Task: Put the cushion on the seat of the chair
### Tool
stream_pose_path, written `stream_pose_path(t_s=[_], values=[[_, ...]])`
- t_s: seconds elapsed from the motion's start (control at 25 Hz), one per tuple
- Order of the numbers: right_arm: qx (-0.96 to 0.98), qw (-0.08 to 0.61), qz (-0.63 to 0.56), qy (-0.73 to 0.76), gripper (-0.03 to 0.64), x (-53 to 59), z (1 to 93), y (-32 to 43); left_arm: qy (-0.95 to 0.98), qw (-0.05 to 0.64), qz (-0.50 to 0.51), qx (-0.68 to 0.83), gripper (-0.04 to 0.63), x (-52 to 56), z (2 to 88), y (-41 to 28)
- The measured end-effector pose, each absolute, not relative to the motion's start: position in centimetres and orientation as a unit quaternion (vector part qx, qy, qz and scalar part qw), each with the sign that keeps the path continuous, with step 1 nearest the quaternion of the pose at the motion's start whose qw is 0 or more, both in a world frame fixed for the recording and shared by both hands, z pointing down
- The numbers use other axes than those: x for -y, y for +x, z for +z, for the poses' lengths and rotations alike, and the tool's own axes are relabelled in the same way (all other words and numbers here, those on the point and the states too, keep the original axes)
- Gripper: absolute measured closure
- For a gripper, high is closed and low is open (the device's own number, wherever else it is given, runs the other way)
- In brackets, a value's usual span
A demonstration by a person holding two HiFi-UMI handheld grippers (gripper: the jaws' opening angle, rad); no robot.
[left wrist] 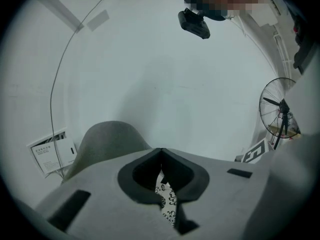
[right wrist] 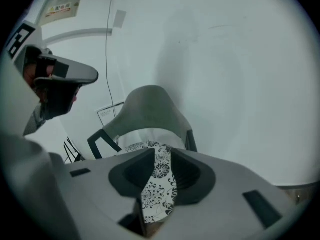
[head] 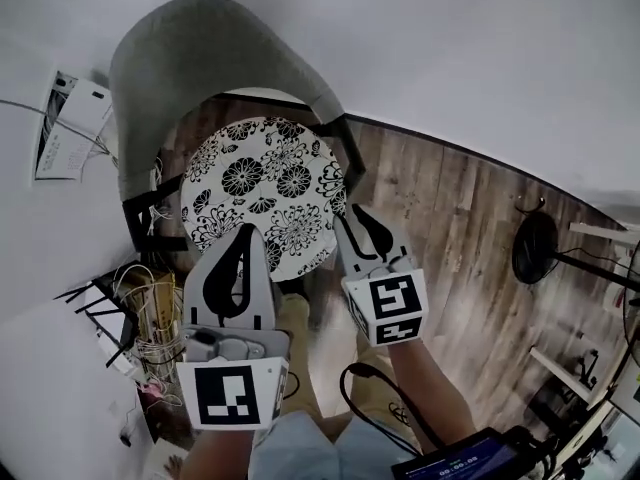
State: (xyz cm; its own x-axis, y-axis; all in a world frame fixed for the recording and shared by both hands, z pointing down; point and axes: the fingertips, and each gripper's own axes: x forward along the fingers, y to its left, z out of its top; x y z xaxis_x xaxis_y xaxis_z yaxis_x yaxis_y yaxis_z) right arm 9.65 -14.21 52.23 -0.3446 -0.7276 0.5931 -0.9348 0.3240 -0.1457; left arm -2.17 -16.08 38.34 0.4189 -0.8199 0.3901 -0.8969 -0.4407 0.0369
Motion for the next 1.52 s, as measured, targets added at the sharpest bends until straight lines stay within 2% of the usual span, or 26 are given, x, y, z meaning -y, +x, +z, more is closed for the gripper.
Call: stream_pose_path(t_s=[0.32,0.56,1.12,1.52], values=[[0.828,0.157,0.143,0.519,0.531,12.1,35.5,10.2,0.811,0.094,0.134,0.562,0.586,11.1,28.4,-1.0],[0.849,0.124,0.074,0.508,0.601,9.7,27.2,11.7,0.794,0.057,0.087,0.600,0.586,8.4,22.4,0.2],[0.863,0.092,0.007,0.497,0.612,4.8,19.8,12.5,0.778,-0.013,0.057,0.625,0.586,2.3,15.5,1.3],[0.861,0.079,-0.004,0.502,0.614,3.4,18.3,11.9,0.781,-0.015,0.046,0.623,0.586,0.9,14.5,0.7]])
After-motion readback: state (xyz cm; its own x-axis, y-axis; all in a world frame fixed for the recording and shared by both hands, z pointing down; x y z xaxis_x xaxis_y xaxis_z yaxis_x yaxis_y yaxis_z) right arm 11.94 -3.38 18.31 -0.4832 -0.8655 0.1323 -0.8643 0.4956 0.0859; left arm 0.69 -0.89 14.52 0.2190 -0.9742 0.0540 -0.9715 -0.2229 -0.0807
